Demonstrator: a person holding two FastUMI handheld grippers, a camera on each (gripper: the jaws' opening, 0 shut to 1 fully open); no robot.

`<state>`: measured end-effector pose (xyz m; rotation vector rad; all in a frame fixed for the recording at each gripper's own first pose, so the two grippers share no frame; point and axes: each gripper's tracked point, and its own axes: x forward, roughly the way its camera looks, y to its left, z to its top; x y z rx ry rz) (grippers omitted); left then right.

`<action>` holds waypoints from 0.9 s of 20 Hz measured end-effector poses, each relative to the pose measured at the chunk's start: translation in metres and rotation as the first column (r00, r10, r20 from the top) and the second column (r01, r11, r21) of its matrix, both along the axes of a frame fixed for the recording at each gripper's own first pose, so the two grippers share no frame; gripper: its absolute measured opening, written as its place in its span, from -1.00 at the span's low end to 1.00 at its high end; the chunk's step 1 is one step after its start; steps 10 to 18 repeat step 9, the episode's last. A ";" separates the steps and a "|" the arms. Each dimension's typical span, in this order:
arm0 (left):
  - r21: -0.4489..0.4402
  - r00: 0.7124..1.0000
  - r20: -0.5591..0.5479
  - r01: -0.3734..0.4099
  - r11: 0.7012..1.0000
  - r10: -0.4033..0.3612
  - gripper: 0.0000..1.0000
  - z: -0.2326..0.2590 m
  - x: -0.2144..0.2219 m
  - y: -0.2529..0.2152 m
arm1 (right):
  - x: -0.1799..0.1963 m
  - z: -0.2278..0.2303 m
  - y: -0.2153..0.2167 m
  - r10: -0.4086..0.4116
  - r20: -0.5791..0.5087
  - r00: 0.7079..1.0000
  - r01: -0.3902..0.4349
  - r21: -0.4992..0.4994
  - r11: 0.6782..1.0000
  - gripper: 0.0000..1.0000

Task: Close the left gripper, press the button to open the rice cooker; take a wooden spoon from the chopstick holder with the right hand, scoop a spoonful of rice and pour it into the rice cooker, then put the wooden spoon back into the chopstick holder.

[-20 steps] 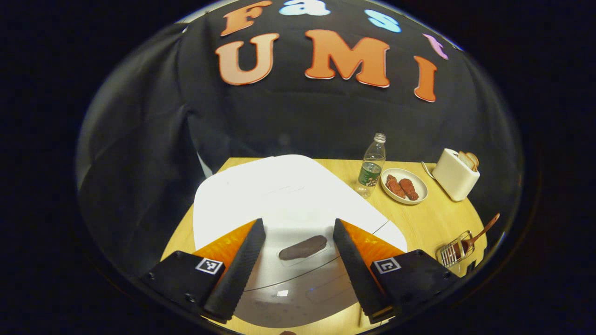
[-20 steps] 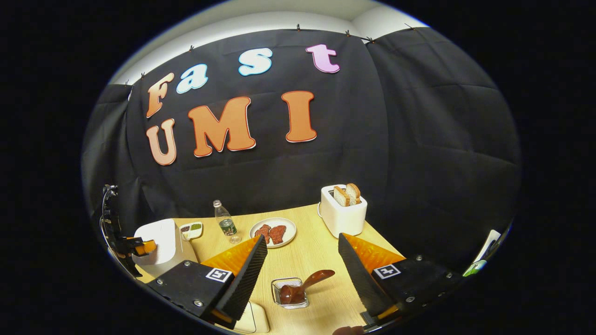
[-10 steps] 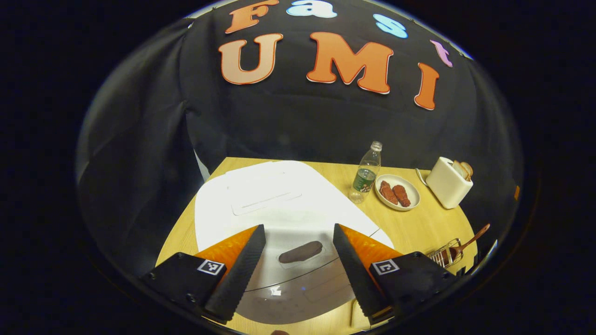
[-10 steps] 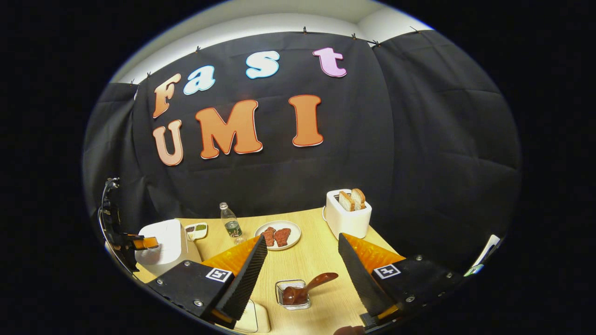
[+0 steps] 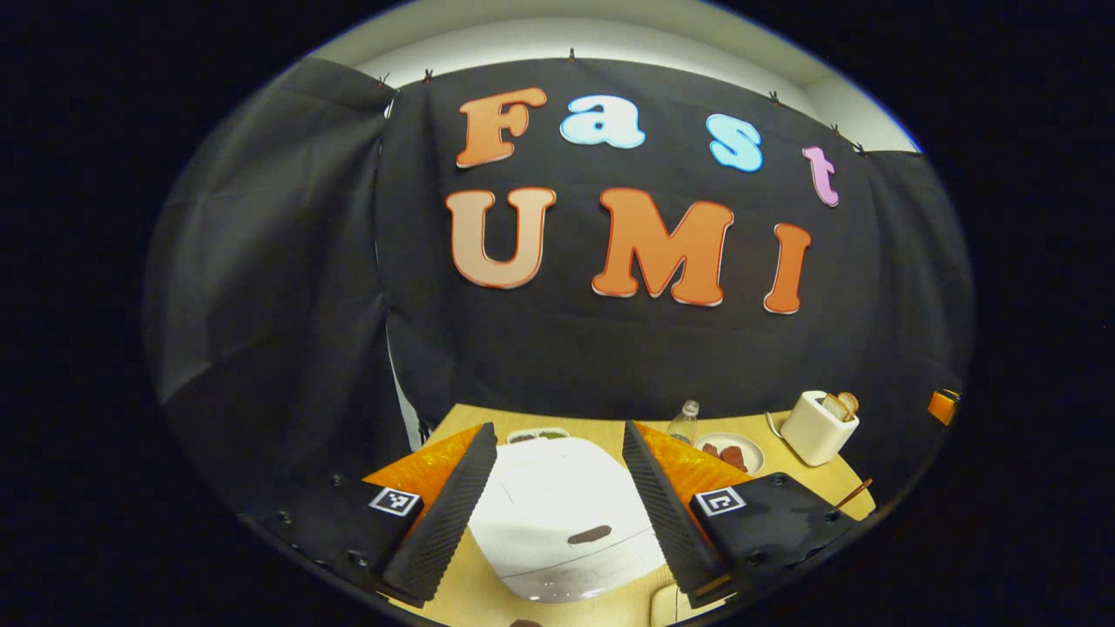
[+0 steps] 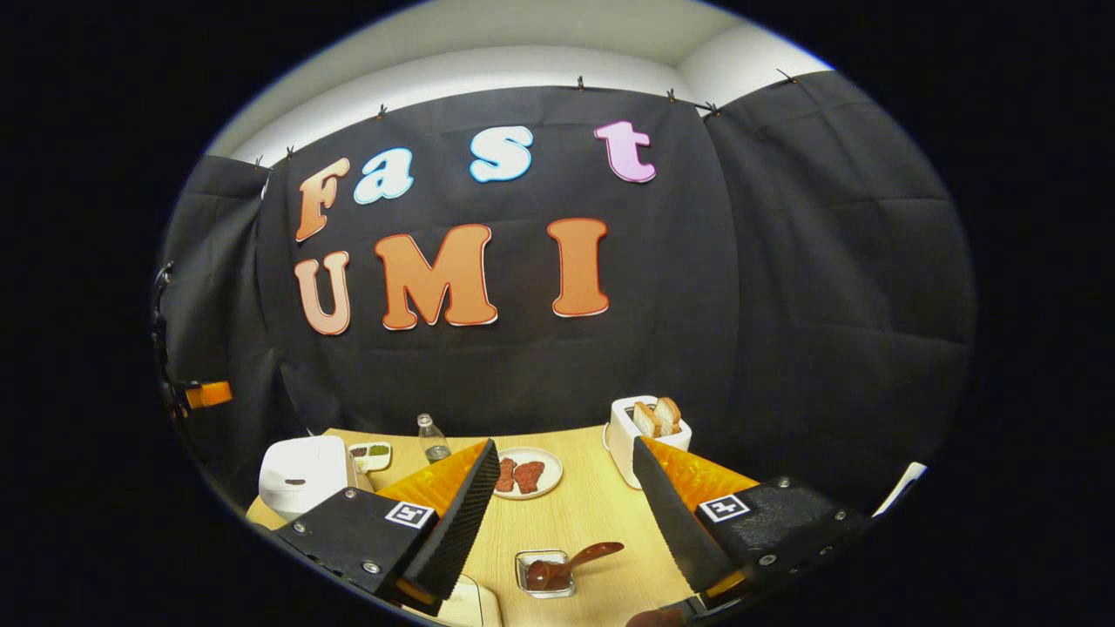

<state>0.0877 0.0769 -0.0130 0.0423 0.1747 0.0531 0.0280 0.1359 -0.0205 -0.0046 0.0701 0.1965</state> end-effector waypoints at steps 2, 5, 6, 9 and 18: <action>0.024 0.998 0.061 -0.020 1.000 0.019 0.99 0.034 -0.014 0.009 | -0.004 0.011 0.002 0.009 0.028 1.000 -0.008 -0.010 1.000 0.89; 0.026 0.988 0.157 -0.013 1.000 0.008 0.98 0.076 -0.032 0.008 | -0.010 0.030 0.009 0.024 0.065 0.998 -0.022 -0.024 0.999 0.90; 0.026 0.985 0.172 -0.008 1.000 0.004 0.98 0.084 -0.038 0.008 | -0.013 0.034 0.007 0.029 0.076 0.997 -0.027 -0.027 0.999 0.89; 0.026 0.981 0.195 0.012 1.000 -0.017 0.97 0.095 -0.051 0.003 | -0.018 0.048 0.009 0.037 0.107 0.994 -0.034 -0.032 0.999 0.89; 0.026 0.981 0.195 0.012 1.000 -0.017 0.97 0.095 -0.051 0.003 | -0.018 0.048 0.009 0.037 0.107 0.994 -0.034 -0.032 0.999 0.89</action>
